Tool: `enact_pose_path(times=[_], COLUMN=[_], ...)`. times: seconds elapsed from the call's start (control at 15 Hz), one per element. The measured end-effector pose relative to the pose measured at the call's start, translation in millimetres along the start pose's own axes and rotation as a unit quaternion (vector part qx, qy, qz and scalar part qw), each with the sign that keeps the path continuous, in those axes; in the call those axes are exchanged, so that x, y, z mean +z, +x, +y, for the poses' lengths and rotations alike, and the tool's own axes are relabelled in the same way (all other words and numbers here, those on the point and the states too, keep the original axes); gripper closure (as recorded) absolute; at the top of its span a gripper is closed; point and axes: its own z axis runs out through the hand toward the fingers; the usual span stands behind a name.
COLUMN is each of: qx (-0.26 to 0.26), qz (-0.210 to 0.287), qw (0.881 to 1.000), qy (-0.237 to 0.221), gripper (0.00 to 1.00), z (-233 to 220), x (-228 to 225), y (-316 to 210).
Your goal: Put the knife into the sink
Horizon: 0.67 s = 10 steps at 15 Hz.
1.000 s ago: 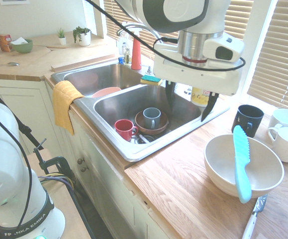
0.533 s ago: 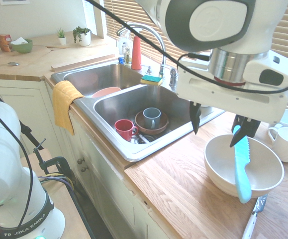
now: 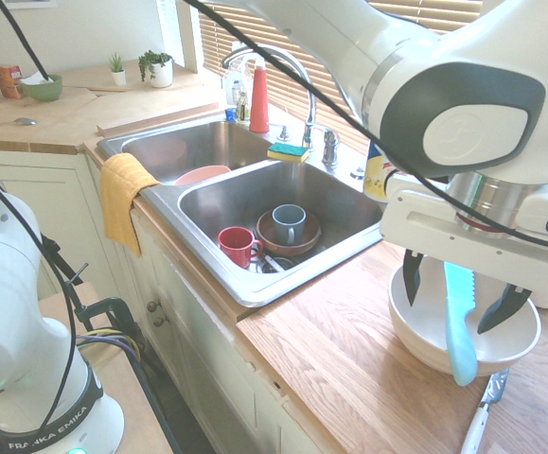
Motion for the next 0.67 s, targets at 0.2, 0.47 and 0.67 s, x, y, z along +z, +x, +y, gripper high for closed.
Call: enact_pose_path(times=[0.2, 0.47, 0.67], qx=[0.000, -0.001, 0.000], qz=[0.001, 0.007, 0.003], qw=[1.000, 1.000, 1.000], qy=[-0.003, -0.006, -0.007], gripper=[1.00, 1.00, 1.00], z=[-2.1, -3.3, -3.5], x=[3.0, -0.8, 3.7], y=[12.3, 20.4, 20.7])
